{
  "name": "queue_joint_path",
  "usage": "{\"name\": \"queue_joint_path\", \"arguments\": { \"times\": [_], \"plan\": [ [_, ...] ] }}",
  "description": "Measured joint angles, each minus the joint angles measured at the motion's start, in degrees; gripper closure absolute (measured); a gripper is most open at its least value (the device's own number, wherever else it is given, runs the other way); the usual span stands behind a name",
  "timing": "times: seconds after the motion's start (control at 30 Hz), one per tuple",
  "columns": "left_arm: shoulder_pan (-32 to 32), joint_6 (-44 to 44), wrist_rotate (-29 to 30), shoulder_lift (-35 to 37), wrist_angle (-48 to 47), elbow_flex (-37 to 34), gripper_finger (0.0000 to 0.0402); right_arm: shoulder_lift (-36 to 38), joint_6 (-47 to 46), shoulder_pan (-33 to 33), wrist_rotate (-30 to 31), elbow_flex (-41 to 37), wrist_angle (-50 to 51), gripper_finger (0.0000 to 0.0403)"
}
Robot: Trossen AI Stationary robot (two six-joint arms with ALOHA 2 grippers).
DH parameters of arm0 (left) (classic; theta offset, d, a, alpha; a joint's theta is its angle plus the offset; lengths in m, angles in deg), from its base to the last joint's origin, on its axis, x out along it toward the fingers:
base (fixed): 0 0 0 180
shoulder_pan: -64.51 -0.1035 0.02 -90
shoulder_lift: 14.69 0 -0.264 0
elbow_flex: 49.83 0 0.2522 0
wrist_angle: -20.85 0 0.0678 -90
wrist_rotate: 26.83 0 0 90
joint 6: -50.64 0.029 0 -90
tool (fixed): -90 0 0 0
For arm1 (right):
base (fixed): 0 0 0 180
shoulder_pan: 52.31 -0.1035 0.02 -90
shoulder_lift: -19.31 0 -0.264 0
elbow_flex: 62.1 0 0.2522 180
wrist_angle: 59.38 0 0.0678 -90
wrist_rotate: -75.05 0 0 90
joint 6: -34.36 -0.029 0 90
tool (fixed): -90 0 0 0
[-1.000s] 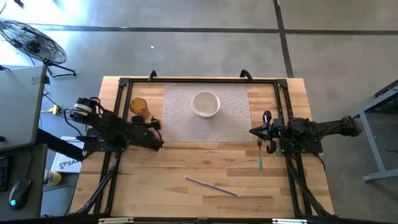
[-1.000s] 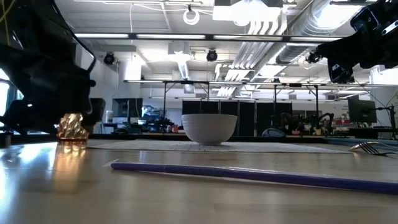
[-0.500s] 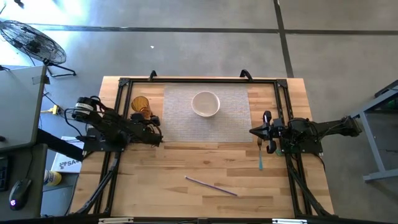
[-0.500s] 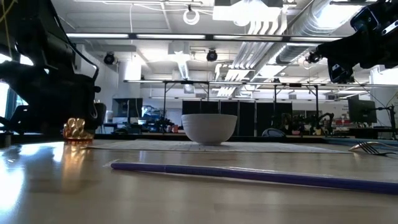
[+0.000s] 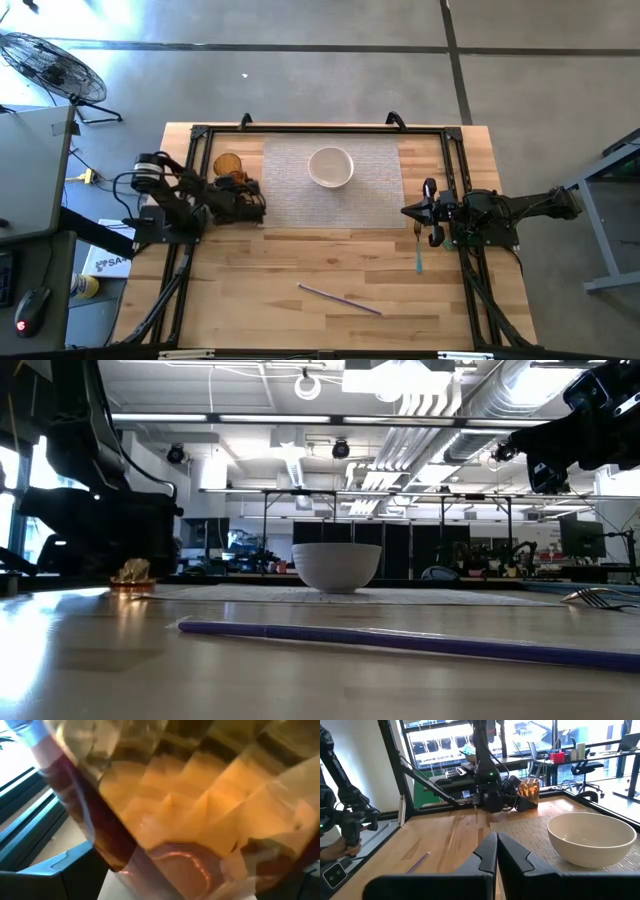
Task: Pick & Place Utensil
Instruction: Put the brown cup on the gray mat to the top right of the white bowl
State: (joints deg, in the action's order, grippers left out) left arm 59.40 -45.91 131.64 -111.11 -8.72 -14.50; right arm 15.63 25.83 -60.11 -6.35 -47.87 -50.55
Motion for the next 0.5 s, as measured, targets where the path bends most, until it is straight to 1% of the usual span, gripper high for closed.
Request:
{"name": "queue_joint_path", "arguments": {
  "times": [0.13, 0.27, 0.5],
  "plan": [
    [-1.8, 2.4, 0.9, -0.1, 3.7, 0.0, 0.0007, 0.0, 0.0, 0.0, 0.0, 0.0, 0.0, 0.0398],
    [-2.2, 4.6, 1.0, -0.1, 7.1, 0.0, 0.0007, 0.0, 0.0, 0.0, 0.0, 0.0, 0.0, 0.0398],
    [-2.2, 5.0, 5.7, -0.1, 9.2, 0.0, 0.0007, 0.0, 0.0, 0.0, 0.0, 0.0, 0.0, 0.0398]
  ]
}}
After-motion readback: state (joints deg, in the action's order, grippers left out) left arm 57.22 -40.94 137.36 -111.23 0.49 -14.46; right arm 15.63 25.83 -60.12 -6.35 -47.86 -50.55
